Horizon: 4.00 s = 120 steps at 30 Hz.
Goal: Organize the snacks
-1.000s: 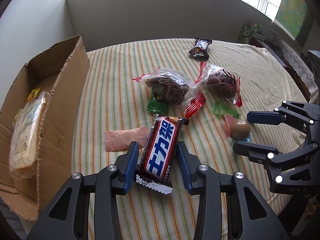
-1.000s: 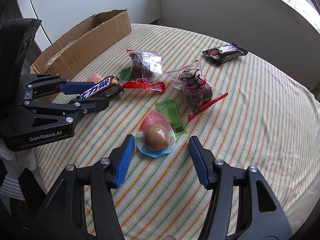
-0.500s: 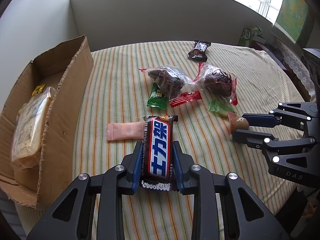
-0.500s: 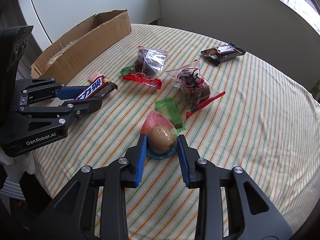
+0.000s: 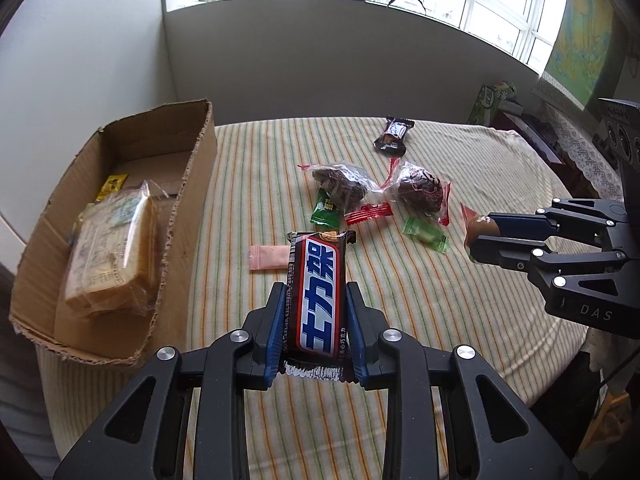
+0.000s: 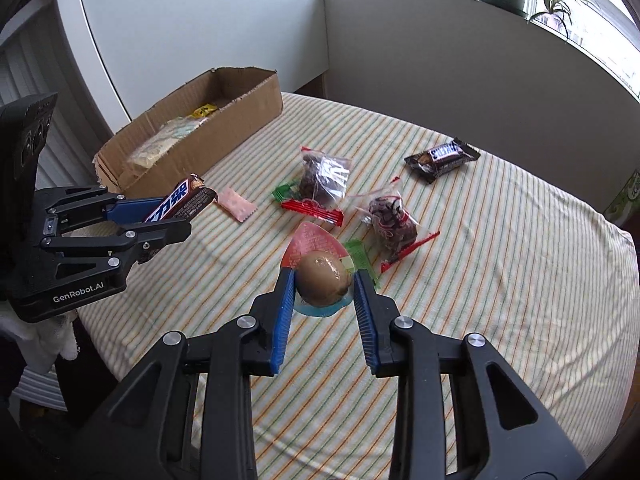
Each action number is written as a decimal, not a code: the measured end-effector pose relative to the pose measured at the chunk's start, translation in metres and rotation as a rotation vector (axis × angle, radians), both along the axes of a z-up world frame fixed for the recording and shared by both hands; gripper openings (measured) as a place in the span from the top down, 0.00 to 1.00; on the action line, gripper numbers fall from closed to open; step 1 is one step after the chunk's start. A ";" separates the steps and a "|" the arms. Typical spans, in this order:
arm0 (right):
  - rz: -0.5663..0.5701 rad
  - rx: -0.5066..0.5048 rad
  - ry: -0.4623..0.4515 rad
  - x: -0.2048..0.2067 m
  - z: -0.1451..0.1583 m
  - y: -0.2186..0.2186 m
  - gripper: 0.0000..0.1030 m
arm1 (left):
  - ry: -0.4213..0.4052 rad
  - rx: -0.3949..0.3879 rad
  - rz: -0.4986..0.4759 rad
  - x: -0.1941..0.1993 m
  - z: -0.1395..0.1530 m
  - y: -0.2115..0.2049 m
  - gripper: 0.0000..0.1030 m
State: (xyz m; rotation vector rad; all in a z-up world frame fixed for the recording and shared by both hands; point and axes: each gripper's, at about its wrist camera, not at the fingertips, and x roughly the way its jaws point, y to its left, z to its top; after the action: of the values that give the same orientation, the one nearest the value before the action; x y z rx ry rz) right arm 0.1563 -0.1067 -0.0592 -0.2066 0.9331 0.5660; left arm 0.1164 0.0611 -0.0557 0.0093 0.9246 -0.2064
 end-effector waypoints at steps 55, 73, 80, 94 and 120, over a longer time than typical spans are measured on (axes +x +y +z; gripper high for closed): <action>0.162 0.037 -0.083 0.102 0.035 0.210 0.38 | -0.184 0.076 0.240 0.002 0.027 0.166 0.46; 0.008 0.034 -0.104 0.073 0.057 0.076 0.38 | -0.185 0.073 0.136 -0.007 0.044 0.092 0.46; -0.085 0.036 -0.056 0.073 0.038 0.016 0.38 | -0.168 0.057 0.081 -0.003 0.044 0.055 0.46; -0.117 0.058 0.053 0.082 -0.010 -0.034 0.38 | -0.081 0.009 -0.005 0.033 0.020 -0.019 0.46; -0.006 0.035 0.105 0.088 -0.052 -0.014 0.38 | 0.076 -0.052 0.018 0.109 -0.032 -0.042 0.51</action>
State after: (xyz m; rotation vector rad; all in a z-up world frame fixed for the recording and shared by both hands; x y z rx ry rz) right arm 0.2441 -0.1210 -0.1107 -0.1433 1.0248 0.5916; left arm 0.2253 0.0189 -0.0882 -0.0553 0.9947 -0.2153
